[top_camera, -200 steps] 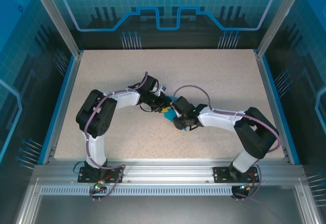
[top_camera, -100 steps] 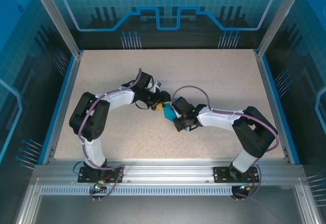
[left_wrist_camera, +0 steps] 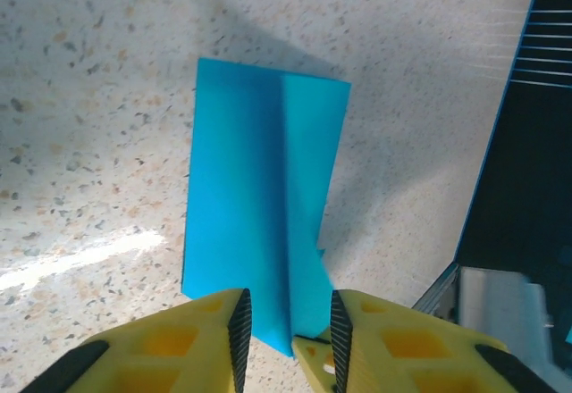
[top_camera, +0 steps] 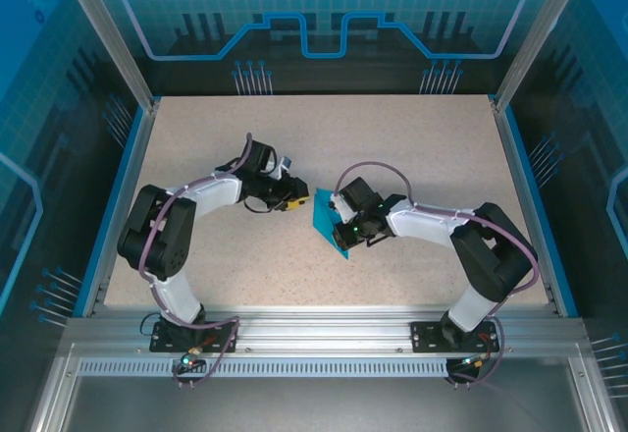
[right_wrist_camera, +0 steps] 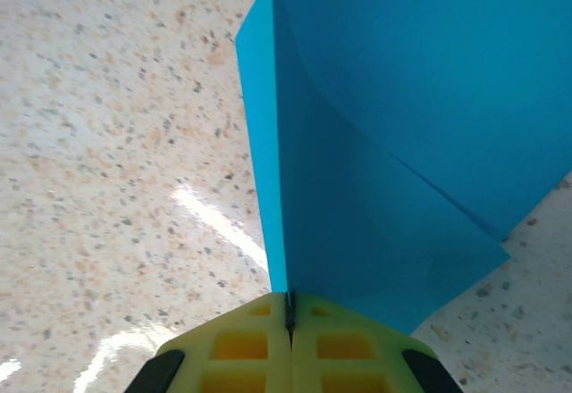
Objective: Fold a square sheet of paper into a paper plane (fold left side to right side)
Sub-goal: Fourth fold the wing at the center of the table.
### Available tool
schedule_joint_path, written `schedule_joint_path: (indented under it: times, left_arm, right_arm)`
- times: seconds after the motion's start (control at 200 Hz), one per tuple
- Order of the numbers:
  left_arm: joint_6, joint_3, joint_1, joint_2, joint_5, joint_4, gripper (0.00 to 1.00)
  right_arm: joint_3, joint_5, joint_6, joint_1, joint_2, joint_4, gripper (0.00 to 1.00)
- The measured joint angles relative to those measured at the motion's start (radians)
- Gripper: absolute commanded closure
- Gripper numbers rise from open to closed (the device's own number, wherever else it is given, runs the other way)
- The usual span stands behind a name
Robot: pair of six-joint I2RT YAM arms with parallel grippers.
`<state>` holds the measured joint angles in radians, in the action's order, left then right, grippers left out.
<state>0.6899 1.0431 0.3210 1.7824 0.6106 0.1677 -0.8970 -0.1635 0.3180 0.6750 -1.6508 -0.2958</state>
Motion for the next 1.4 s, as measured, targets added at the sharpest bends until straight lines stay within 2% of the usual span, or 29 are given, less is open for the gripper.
schedule_joint_path:
  times: [0.36, 0.97, 1.401]
  left_arm:
    - [0.011, 0.018, 0.080, 0.103, 0.027, -0.021, 0.60]
    - [0.012, 0.101, 0.120, 0.204, 0.034, -0.022, 0.55]
    - [0.015, 0.144, 0.122, 0.232, 0.032, 0.031, 0.54]
  right_arm:
    - [0.063, -0.156, 0.026, -0.068, 0.008, 0.078, 1.00]
    - [0.093, -0.241, 0.068, -0.113, -0.027, 0.141, 0.97]
    - [0.098, -0.250, 0.076, -0.121, -0.031, 0.145, 0.83]
